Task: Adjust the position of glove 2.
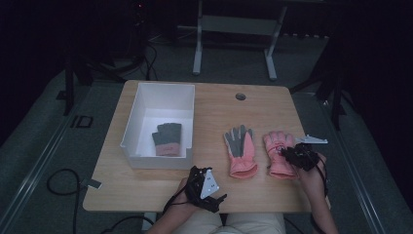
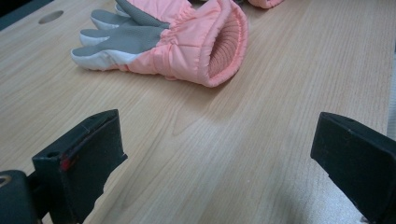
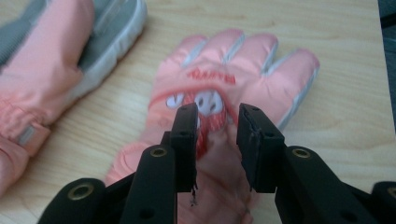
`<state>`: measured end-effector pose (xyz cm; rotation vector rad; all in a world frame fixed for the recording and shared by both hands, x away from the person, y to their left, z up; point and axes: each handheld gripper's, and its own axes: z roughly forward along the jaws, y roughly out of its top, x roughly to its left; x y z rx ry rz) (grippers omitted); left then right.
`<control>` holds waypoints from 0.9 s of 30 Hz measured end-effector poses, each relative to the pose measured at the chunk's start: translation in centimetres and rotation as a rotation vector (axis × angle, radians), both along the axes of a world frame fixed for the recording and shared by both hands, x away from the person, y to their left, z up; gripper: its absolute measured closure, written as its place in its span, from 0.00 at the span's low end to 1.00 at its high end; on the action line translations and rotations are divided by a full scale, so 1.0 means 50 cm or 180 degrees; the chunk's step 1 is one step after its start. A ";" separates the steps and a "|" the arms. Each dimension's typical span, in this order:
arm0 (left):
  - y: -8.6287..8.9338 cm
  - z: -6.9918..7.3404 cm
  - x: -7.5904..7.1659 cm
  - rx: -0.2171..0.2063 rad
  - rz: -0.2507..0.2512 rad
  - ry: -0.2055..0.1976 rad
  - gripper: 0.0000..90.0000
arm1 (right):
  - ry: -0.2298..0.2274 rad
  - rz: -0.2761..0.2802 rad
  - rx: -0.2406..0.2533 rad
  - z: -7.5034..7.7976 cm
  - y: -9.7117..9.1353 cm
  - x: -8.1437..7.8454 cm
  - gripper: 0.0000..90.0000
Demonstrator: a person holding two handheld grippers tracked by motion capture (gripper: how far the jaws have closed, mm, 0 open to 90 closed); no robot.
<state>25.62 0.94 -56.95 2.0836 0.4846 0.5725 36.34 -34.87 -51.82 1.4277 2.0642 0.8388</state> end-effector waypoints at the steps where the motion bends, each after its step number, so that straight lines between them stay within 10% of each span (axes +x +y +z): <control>1: 0.000 0.000 0.000 0.0002 -0.0003 -0.0001 0.02 | 0.0016 -0.0022 -0.0017 -0.004 0.000 0.000 0.75; 15: -0.002 -0.001 -0.001 0.0017 -0.0018 -0.0001 0.03 | 0.0137 -0.0278 -0.0099 -0.030 0.022 0.008 0.97; 20: -0.001 -0.001 0.000 0.0001 0.0000 0.0006 0.03 | 0.0136 -0.0295 -0.0003 0.003 0.018 0.008 0.98; 27: -0.001 0.000 -0.001 -0.0020 -0.0003 0.0011 0.03 | -0.0225 -0.0280 0.0083 0.098 0.036 -0.009 0.98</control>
